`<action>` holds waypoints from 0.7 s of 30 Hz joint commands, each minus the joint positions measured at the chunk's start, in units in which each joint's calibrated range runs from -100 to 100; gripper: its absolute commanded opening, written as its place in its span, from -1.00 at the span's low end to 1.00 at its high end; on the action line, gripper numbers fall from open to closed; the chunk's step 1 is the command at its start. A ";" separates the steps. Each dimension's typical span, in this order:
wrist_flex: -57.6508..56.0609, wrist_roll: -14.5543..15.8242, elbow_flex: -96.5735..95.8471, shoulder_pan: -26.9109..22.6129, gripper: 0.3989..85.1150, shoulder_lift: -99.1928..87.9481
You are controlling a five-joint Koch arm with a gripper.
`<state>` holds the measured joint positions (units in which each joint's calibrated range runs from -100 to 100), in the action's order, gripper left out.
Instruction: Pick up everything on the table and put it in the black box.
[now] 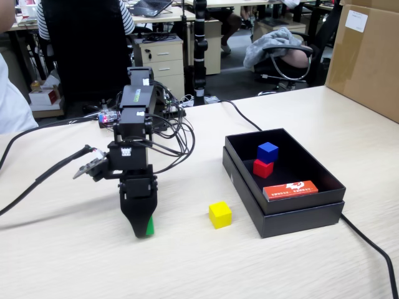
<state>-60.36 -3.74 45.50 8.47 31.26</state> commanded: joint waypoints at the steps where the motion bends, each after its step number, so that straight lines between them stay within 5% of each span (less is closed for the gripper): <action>1: -0.16 0.24 -1.99 -1.12 -0.99 -16.98; 12: -6.21 4.69 -19.94 -11.09 -0.99 -51.97; 21: -9.06 7.81 -11.87 -21.00 -0.99 -47.27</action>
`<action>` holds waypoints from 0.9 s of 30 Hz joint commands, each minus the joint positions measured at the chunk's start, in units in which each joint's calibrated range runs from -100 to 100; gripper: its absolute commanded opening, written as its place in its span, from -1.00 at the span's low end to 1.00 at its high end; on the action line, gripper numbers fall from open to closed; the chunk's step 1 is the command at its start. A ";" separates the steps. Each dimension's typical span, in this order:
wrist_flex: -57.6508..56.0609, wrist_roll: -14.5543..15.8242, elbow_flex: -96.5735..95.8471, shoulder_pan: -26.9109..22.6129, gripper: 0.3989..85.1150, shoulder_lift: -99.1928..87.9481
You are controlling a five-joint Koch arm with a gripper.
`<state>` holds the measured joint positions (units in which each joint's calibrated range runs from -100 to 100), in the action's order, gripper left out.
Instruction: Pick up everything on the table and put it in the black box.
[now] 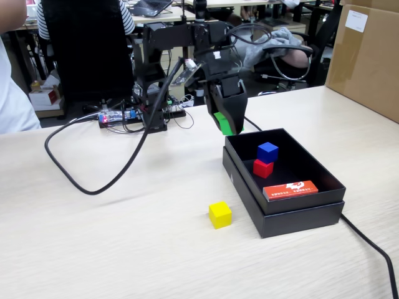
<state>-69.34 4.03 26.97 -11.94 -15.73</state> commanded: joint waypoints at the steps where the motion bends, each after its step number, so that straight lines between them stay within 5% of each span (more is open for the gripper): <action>1: -0.08 0.15 9.74 -1.12 -0.99 3.85; 12: -0.08 0.15 22.89 -1.12 -0.99 31.05; 27: -0.08 1.12 20.44 -1.07 -0.97 37.13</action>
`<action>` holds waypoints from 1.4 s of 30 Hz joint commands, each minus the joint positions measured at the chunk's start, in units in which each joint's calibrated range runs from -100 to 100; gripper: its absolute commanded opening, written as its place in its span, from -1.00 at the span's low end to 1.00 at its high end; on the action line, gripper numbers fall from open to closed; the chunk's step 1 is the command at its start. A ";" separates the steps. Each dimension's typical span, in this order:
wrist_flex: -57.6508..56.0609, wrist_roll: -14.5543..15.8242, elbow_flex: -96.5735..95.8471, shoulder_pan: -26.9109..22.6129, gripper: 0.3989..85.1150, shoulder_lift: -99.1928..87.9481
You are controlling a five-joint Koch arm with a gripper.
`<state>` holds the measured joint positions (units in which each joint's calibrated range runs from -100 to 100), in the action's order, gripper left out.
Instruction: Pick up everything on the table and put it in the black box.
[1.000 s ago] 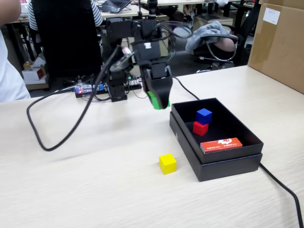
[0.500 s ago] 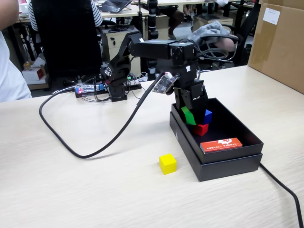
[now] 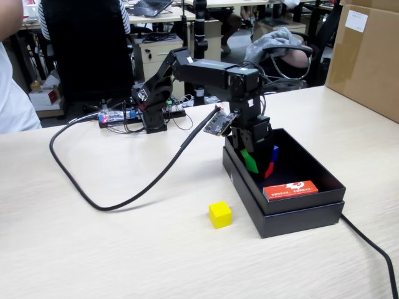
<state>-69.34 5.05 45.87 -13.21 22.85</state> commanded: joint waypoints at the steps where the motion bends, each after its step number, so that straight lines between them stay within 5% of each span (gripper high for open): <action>1: -0.08 0.05 1.00 0.20 -0.82 -1.45; 3: -0.08 0.05 -0.18 0.20 -0.57 -1.45; 7: -0.08 0.00 -0.90 0.20 -0.53 -2.02; 14: -0.08 0.00 -1.63 0.93 -0.05 -7.64; 28: 0.01 0.00 -0.81 7.23 0.06 -32.89; 42: 0.01 -0.54 -4.26 10.35 0.15 -17.74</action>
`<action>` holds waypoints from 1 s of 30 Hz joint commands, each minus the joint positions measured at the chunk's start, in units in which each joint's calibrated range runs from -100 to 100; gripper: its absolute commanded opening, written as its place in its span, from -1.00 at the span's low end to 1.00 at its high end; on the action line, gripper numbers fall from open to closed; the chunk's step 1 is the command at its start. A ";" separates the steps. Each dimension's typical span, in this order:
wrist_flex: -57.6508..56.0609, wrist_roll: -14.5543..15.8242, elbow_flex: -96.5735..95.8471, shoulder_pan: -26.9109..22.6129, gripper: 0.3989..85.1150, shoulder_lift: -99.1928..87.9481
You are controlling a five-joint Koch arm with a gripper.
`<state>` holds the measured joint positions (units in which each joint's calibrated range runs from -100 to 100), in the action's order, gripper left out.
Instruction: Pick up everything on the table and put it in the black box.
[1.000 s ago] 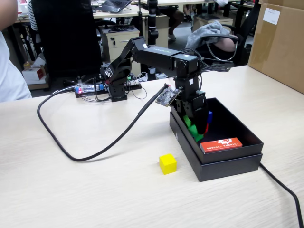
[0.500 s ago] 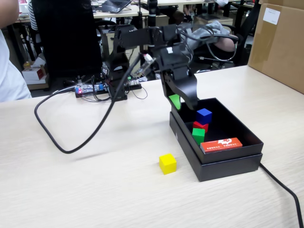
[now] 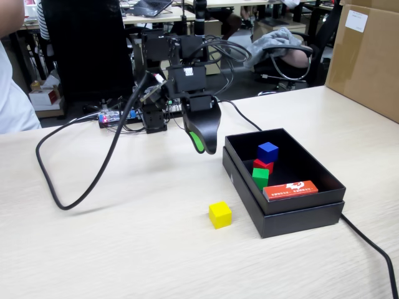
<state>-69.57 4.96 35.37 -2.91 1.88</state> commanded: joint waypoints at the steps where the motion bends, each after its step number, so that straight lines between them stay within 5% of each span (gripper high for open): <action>1: 0.24 -0.44 8.06 0.00 0.15 5.75; 22: 0.24 -2.20 30.45 -0.10 0.10 39.03; 30: 0.24 -2.78 30.63 -0.24 -0.35 41.78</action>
<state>-69.57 2.86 62.48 -3.15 44.47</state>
